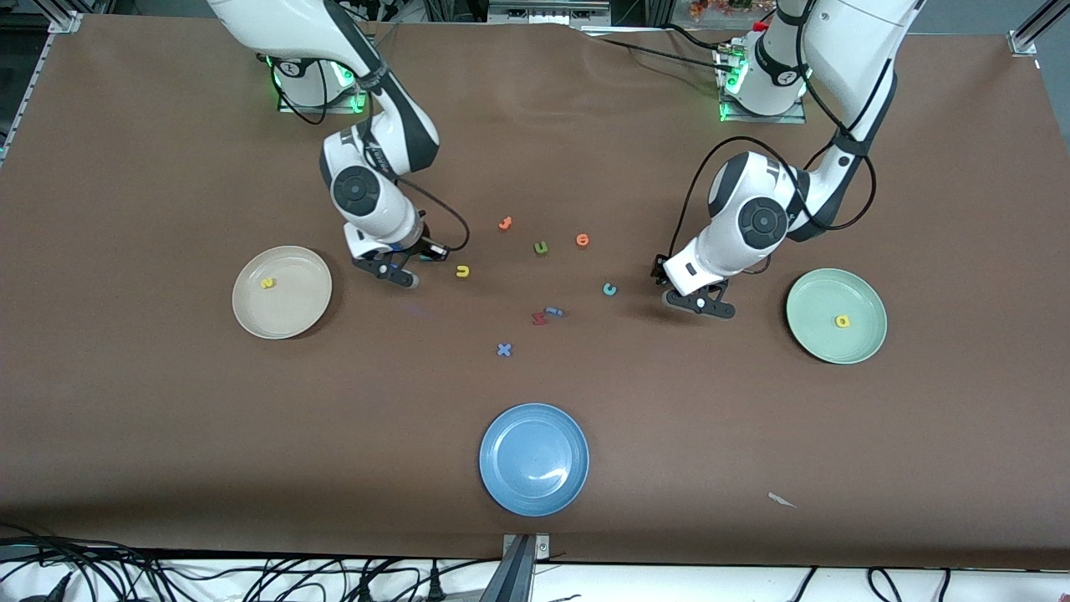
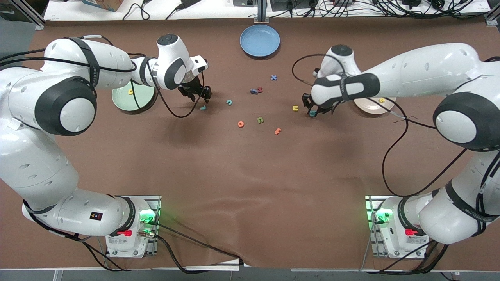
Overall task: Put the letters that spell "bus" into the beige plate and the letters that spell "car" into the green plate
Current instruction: 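Place the teal letter on the white plate while the left gripper grasps teal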
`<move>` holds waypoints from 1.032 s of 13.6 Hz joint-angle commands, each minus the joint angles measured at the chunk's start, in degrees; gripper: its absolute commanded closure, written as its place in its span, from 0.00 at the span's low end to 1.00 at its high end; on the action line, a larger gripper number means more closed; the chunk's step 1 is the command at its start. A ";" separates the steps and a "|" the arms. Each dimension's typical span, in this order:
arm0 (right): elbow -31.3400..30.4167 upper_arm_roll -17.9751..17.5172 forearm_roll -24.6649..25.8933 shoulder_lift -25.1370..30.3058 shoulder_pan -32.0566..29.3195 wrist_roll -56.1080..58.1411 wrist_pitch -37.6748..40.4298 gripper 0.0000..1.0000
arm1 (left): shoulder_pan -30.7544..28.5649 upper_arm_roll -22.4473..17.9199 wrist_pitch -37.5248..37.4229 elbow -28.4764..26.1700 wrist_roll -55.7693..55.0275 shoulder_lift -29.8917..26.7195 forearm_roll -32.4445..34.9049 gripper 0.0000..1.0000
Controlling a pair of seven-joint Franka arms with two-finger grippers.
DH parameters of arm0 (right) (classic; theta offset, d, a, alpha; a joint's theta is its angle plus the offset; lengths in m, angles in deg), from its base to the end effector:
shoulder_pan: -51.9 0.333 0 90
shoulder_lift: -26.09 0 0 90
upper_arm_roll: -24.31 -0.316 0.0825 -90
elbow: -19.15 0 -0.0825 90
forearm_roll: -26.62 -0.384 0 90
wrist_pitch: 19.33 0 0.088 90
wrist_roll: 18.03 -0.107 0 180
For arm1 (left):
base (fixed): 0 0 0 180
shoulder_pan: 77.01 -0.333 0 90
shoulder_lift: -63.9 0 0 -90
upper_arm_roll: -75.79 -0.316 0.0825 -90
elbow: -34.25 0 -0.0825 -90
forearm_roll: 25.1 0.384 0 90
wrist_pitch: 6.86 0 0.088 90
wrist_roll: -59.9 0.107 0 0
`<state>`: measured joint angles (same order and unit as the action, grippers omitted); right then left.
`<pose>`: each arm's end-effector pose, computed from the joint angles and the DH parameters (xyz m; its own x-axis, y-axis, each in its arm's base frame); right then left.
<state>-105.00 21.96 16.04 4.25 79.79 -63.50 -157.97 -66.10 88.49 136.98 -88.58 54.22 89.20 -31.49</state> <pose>0.4754 0.2785 0.2063 0.8999 -0.3973 -0.1799 -0.4014 -0.9158 0.0150 0.5162 -0.2263 0.1935 0.9741 -0.2072 -0.0909 -0.1930 -0.9705 0.1445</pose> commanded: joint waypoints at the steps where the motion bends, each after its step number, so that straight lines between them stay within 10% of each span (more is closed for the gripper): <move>1: 2.59 5.66 0.29 7.06 0.32 5.88 15.45 0.80 | 0.60 0.05 0.48 -0.23 -0.30 -0.25 -1.17 0.32; 8: 2.70 24.56 0.38 4.80 0.06 40.15 19.93 0.80 | 0.87 0.05 0.56 -1.90 -0.30 -0.34 -0.64 0.36; 14: -0.39 25.90 0.12 -0.57 -1.61 49.16 7.78 0.73 | 1.13 0.05 0.65 -1.81 -0.30 0.01 -0.55 0.44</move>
<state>-105.27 47.86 16.16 3.45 78.22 -15.63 -149.49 -65.68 88.63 137.00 -90.05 54.18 89.31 -31.49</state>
